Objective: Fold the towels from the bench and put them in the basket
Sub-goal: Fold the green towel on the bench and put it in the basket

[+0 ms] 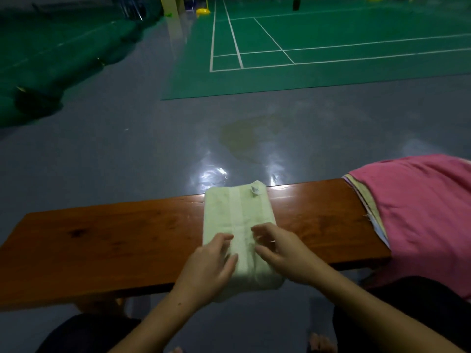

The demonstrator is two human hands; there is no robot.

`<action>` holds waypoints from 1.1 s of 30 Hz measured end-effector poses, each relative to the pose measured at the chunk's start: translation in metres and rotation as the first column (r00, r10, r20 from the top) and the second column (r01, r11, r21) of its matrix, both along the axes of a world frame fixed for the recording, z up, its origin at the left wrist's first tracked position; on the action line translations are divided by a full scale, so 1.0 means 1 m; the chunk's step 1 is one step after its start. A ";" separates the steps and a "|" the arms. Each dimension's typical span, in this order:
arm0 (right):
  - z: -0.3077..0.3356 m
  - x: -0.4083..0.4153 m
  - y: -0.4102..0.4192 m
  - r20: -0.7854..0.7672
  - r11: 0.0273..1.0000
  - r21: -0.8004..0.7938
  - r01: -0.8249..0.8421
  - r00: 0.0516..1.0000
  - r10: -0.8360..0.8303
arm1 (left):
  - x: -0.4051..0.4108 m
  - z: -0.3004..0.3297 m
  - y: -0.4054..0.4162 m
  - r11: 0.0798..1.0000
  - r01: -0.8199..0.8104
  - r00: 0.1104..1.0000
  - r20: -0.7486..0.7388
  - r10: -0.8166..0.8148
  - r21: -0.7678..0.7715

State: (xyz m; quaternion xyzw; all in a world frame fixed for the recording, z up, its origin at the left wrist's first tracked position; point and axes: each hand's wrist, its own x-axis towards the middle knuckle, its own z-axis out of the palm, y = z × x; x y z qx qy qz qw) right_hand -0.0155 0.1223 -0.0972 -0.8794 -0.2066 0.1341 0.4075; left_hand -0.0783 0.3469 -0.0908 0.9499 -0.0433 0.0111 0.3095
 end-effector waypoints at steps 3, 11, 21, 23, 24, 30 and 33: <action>-0.011 -0.007 0.006 0.062 0.999 -0.039 -0.031 0.997 0.034 | -0.002 -0.013 -0.007 0.993 0.028 1.000 0.000 -0.028 0.111; -0.042 0.033 0.013 0.269 0.783 -0.622 -0.028 0.931 0.246 | 0.038 -0.056 0.004 0.867 0.099 0.992 0.018 -0.123 0.488; -0.022 0.033 -0.003 0.327 0.791 -0.612 0.020 0.917 0.230 | 0.033 -0.033 0.027 0.856 0.191 0.980 -0.047 -0.192 0.480; -0.010 0.020 -0.013 0.347 0.858 -0.514 -0.026 0.908 0.235 | 0.021 -0.020 0.036 0.857 0.223 0.972 -0.035 -0.234 0.464; -0.006 0.014 -0.019 0.327 0.886 -0.461 -0.058 0.917 0.230 | 0.014 -0.015 0.041 0.856 0.233 0.967 -0.019 -0.253 0.461; -0.016 -0.007 -0.034 0.310 0.891 -0.450 -0.057 0.926 0.215 | -0.008 -0.005 0.058 0.850 0.261 0.956 -0.002 -0.293 0.457; -0.020 0.001 -0.027 0.366 0.868 -0.497 -0.011 0.904 0.221 | -0.002 -0.011 0.059 0.867 0.213 0.967 0.032 -0.254 0.451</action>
